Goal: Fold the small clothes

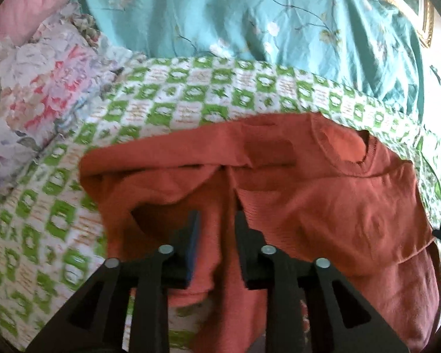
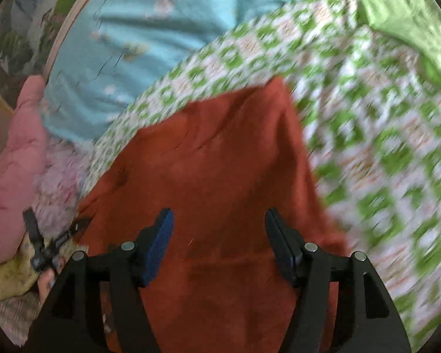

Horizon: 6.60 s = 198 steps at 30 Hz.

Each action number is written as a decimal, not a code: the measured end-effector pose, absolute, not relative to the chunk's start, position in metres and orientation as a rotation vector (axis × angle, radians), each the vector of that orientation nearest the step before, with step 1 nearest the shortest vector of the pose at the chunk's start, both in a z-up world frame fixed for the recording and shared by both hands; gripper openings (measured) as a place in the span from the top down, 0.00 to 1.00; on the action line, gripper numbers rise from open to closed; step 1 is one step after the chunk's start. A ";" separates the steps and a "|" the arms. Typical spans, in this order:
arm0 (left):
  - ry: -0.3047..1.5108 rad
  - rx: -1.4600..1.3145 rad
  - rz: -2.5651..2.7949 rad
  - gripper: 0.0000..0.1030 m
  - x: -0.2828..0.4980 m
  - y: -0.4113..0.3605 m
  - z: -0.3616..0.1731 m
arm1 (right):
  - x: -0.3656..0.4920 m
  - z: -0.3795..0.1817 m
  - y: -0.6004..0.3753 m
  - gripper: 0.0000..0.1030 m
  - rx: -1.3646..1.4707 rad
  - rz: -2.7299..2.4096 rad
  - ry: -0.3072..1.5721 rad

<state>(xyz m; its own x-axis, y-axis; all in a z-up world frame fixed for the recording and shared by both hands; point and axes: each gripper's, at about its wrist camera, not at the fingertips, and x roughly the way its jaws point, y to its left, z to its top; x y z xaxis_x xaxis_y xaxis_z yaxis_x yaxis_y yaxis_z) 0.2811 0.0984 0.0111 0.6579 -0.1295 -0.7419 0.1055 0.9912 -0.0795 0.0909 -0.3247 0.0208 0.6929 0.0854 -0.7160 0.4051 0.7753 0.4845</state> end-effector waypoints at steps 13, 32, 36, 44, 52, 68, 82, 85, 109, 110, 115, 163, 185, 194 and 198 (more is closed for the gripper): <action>0.873 0.226 -0.188 0.32 0.352 0.008 -0.006 | 0.088 -0.001 -0.257 0.37 0.729 -0.067 0.839; 0.756 0.029 -0.253 0.95 0.343 0.010 0.041 | 0.077 0.012 -0.264 0.37 0.739 -0.084 0.770; 0.679 -0.008 -0.386 0.95 0.303 -0.029 0.076 | 0.064 0.016 -0.273 0.37 0.751 -0.124 0.739; 0.708 0.034 -0.601 0.94 0.264 -0.147 0.065 | 0.017 0.033 -0.310 0.37 0.798 -0.297 0.584; 0.859 0.126 -0.622 0.90 0.274 -0.222 -0.019 | -0.004 0.031 -0.338 0.37 0.844 -0.357 0.573; 0.882 0.106 -0.510 0.42 0.217 -0.081 -0.013 | 0.062 0.020 -0.307 0.37 0.688 -0.232 0.725; 0.919 0.056 -0.085 0.40 0.229 0.094 -0.033 | 0.158 -0.005 -0.323 0.56 0.472 -0.196 0.918; 0.935 0.051 -0.051 0.38 0.243 0.094 -0.045 | 0.163 -0.013 -0.322 0.87 0.480 -0.177 0.946; 0.910 -0.081 0.065 0.39 0.255 0.113 -0.045 | 0.123 0.030 -0.372 0.96 0.524 -0.306 0.795; 0.911 -0.081 0.064 0.39 0.255 0.114 -0.045 | 0.124 0.027 -0.373 0.96 0.518 -0.314 0.809; 0.954 -0.087 0.007 0.41 0.250 0.115 -0.041 | 0.126 0.004 -0.380 0.98 0.543 -0.335 0.886; 1.140 -0.143 -0.457 0.10 -0.017 0.160 -0.051 | -0.163 -0.003 -0.235 0.44 0.711 -0.112 0.937; 1.007 -0.179 -0.627 0.95 -0.015 0.156 -0.023 | -0.170 -0.011 -0.254 0.93 0.815 0.075 0.825; 0.821 -0.311 -0.610 0.95 0.014 0.161 0.024 | -0.137 0.029 -0.264 0.93 0.810 0.138 0.677; 0.764 -0.345 -0.583 0.95 0.041 0.159 0.037 | -0.110 0.050 -0.274 0.93 0.779 0.156 0.610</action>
<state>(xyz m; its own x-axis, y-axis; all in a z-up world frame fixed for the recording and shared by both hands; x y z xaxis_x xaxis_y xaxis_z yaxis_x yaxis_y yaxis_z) 0.0413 0.1587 0.0369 0.5772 -0.6075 -0.5458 0.3658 0.7898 -0.4923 -0.1101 -0.2741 0.0503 0.8175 0.3499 -0.4575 0.0870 0.7102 0.6986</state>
